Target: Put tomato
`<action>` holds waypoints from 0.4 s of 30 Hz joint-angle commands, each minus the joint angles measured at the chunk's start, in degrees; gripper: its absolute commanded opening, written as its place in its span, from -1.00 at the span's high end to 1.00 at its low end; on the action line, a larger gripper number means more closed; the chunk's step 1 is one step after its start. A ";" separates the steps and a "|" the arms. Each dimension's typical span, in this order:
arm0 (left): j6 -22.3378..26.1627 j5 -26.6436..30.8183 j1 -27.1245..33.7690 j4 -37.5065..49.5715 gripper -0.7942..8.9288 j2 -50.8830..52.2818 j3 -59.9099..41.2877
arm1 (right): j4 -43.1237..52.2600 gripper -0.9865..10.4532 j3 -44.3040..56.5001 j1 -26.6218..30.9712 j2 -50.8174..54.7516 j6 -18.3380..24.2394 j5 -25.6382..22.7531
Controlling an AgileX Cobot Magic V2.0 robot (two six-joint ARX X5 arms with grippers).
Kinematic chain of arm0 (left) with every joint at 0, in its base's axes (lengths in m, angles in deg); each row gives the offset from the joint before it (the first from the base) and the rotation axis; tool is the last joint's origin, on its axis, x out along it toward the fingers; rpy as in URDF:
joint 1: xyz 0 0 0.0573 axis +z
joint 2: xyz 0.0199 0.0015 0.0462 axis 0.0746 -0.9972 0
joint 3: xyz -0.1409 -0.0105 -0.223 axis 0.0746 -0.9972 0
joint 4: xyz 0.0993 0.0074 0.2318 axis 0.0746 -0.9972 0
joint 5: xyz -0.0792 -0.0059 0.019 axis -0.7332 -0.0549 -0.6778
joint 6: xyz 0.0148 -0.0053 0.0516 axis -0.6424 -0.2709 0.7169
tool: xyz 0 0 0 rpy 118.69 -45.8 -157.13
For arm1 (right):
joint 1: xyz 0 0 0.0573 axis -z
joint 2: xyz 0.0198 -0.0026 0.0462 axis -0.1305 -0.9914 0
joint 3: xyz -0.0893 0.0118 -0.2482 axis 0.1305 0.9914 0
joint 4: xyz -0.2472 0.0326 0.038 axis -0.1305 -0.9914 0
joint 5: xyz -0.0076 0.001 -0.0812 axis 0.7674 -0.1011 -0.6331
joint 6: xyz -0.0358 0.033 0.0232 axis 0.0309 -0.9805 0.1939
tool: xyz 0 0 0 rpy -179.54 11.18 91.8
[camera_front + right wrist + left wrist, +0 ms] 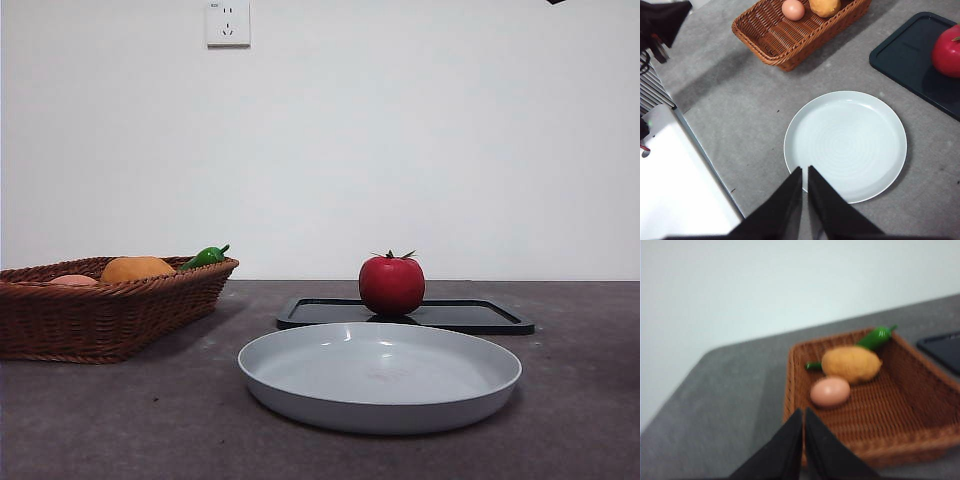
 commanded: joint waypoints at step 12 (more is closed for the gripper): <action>-1.73 0.79 0.11 -9.60 0.82 2.58 -1.20 | 0.59 0.82 -0.20 -0.31 -0.39 -0.59 0.09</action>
